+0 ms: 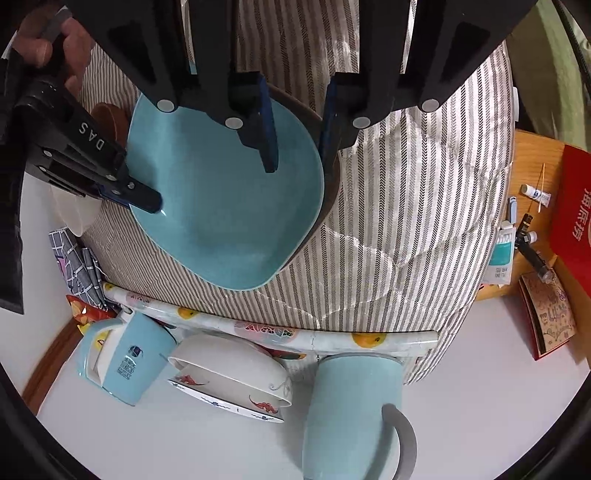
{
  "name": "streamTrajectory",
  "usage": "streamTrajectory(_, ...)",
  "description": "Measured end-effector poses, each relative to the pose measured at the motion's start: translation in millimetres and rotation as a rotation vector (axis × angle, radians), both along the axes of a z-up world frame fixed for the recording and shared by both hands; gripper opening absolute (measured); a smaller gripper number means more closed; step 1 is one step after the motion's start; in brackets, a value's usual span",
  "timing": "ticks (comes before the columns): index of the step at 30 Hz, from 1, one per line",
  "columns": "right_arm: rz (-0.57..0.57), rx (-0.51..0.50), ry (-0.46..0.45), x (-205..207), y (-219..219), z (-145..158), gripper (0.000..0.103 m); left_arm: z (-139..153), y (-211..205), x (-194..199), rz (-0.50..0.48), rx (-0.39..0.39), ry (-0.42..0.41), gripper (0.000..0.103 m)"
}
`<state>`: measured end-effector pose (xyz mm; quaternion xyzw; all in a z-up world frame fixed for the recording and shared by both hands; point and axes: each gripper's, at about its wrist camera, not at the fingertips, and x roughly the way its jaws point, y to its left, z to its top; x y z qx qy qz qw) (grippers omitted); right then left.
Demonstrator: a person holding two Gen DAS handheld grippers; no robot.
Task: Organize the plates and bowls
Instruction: 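Carry the teal plate with both grippers onto the pink plate, open, then move both grippers toward a small brown clay bowl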
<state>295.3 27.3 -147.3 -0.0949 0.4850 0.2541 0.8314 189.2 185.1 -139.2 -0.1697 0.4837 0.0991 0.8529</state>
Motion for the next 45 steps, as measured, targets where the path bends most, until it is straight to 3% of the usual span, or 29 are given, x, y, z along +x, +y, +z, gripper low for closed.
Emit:
streamTrajectory(5, 0.003, 0.013, -0.01, -5.3, -1.6, 5.3, 0.014, 4.9, 0.4, -5.7, 0.007, -0.021, -0.009, 0.026)
streamTrajectory(9, 0.004, 0.02, -0.019, -9.7, -2.2, 9.4, 0.024, 10.9, -1.0, -9.3, 0.025, 0.026, -0.008, 0.047)
streamTrajectory(20, -0.015, 0.062, -0.055, -29.3, -30.4, 33.2, 0.025, 25.8, -14.4, -18.0, 0.005, 0.026, -0.05, 0.048)
streamTrajectory(25, -0.06, 0.079, -0.108, -39.1, -64.2, 52.7, 0.041, 34.9, -26.6, -21.4, -0.002, 0.004, -0.082, 0.048)
streamTrajectory(29, -0.114, 0.089, -0.145, -44.4, -102.7, 64.6, 0.044, 41.8, -41.5, -21.8, -0.012, -0.002, -0.106, 0.048)
streamTrajectory(39, -0.236, 0.064, -0.172, -53.7, -186.1, 64.0, 0.044, 47.3, -97.5, -16.7, -0.097, 0.002, -0.129, 0.048)
streamTrajectory(45, -0.302, 0.058, -0.149, -55.8, -228.6, 54.4, 0.044, 42.3, -126.7, -8.5, -0.154, -0.008, -0.101, 0.048)
